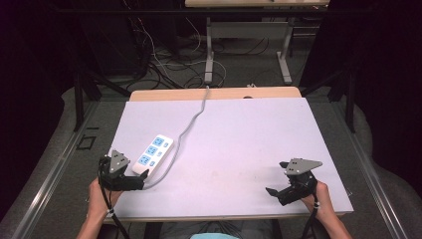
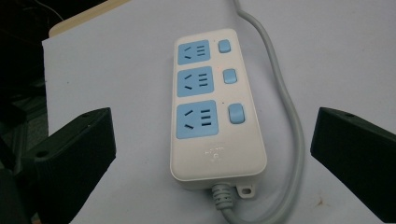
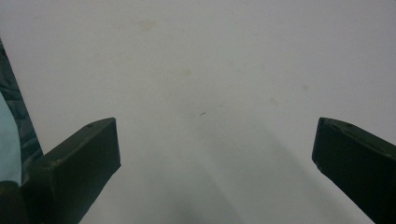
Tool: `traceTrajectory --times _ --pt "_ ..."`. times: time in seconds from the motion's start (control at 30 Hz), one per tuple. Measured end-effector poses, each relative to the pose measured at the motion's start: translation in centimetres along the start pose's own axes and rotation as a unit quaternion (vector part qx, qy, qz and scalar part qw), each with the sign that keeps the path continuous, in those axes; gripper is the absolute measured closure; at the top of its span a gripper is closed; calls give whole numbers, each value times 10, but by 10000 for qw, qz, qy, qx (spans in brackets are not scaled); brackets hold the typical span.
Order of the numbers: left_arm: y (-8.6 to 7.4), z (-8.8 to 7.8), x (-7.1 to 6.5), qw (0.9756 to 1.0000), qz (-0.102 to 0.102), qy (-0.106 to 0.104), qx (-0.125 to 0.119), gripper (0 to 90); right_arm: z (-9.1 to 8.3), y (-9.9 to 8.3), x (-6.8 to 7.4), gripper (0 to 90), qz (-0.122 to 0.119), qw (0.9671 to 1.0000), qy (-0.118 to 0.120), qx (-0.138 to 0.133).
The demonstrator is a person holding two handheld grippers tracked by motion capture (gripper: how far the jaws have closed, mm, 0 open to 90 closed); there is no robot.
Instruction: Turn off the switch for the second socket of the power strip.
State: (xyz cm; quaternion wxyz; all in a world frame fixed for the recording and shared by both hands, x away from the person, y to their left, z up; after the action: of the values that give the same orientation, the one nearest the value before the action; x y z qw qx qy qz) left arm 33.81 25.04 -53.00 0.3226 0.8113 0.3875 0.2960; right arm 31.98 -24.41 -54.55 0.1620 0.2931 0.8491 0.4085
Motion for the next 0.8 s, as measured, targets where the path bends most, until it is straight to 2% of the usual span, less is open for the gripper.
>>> traceTrajectory --times 0.07,0.13,0.27,0.5,0.57,0.67,0.7,0.8 --pt "0 0 4 10000 -6 51 3 0 -1 0 0 3 -12 10000 7 63" --pt "1 2 8 9997 -198 76 -91 0 -1 0 0 3 -1 10000 -7 52" --pt "5 7 11 9995 -289 56 -67 0 -1 -1 0 3 31 10000 -23 57" --pt "13 17 13 9998 -195 32 -35 0 0 -1 0 3 5 10000 -18 96" --pt "15 21 12 9997 -237 5 -53 0 0 -1 0 3 79 9999 -88 60" --pt "16 24 13 9998 -179 -15 -4 0 -1 -1 -1 3 77 9999 -112 49" --pt "17 26 12 9997 -230 -37 -3 0 0 -1 -1 3 79 9999 -113 -13" --pt "19 29 15 9999 -159 0 6 0 -1 -1 0 3 103 9999 -88 89"
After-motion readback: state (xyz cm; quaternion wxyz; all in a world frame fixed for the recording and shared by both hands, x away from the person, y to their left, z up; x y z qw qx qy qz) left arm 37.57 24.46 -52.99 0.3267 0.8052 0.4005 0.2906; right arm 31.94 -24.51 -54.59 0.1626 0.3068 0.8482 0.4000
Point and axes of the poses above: each handheld gripper's, and its own axes: z roughly forward along the jaws, y roughly out of its top, x roughly to its left, the point moved 4 cm from there along z, roughly forward along the jaws, and after that the axes turned 4 degrees about z, right-handed, at the moved point
